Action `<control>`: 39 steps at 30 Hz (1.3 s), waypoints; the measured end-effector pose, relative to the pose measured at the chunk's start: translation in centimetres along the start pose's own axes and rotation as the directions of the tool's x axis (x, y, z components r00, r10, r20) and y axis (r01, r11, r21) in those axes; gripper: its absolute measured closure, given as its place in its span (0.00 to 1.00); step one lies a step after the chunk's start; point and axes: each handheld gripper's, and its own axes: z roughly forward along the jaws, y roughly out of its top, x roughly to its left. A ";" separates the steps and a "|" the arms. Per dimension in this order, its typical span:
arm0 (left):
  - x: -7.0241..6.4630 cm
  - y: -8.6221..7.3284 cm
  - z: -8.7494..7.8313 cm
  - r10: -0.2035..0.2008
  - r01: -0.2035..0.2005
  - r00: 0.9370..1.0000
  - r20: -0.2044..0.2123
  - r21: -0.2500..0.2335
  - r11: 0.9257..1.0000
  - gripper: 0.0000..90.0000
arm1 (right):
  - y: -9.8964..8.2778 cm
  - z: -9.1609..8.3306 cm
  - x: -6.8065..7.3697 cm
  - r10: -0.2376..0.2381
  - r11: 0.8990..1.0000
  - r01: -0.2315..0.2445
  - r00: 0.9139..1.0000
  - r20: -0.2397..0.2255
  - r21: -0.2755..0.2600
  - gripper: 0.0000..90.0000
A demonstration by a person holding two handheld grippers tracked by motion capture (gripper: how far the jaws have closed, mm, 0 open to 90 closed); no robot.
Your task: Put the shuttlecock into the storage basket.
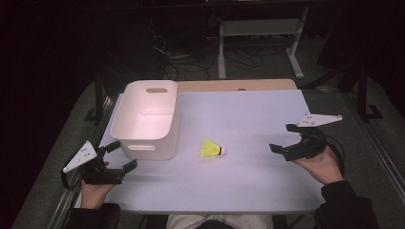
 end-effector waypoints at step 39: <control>0.0 0.0 0.0 0.001 -0.002 1.000 0.003 0.002 1.000 0.00 | 3.4 1.8 -0.3 -0.065 0.994 0.069 0.997 -0.046 0.081 0.00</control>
